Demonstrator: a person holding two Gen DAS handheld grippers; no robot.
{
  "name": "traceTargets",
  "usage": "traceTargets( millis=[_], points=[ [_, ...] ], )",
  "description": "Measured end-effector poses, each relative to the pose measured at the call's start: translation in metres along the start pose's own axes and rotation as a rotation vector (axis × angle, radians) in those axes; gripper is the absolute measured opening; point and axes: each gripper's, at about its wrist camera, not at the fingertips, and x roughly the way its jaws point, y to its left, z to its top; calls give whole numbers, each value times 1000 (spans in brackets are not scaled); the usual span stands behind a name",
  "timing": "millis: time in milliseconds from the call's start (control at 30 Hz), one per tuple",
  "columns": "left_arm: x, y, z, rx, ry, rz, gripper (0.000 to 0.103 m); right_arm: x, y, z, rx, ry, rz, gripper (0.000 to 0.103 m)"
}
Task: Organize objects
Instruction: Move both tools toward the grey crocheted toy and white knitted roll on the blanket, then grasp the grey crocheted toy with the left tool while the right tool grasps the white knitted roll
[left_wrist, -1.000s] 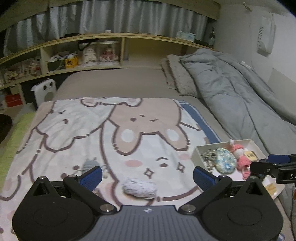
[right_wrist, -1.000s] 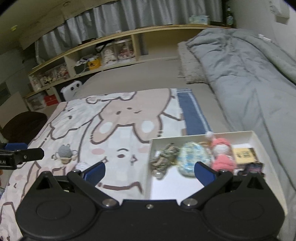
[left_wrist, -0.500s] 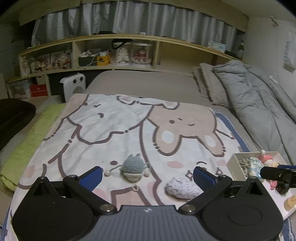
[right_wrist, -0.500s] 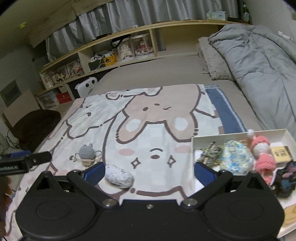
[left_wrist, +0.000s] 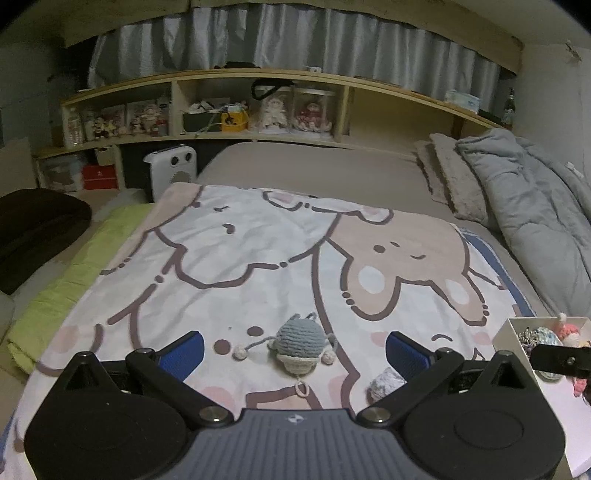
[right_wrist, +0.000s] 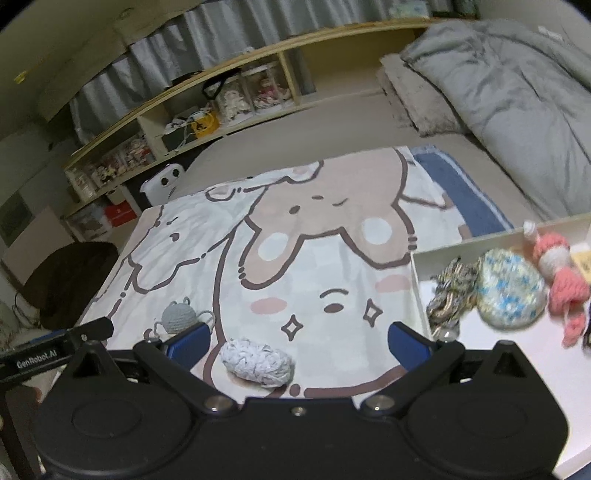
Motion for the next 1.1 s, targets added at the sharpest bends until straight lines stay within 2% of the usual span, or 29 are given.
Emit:
traceTargets(
  millis=[200,300,467,800,1100],
  points=[
    [24,2,-1,-28,-10,-71,102,24,-3,-10,78,13,-20,103],
    [36,2,-4,-3,-10,-90,98,38,-5,-14,131,34,-20,103],
    [60,2,-6,41,1,-97,89,60,-5,-19,209,68,-11,103],
    [109,-2,-22,167,53,-57,83,101,2,-27,345,141,16,103],
    [125,-3,-29,180,48,-74,81,132,17,-31,385,164,21,103]
  ],
)
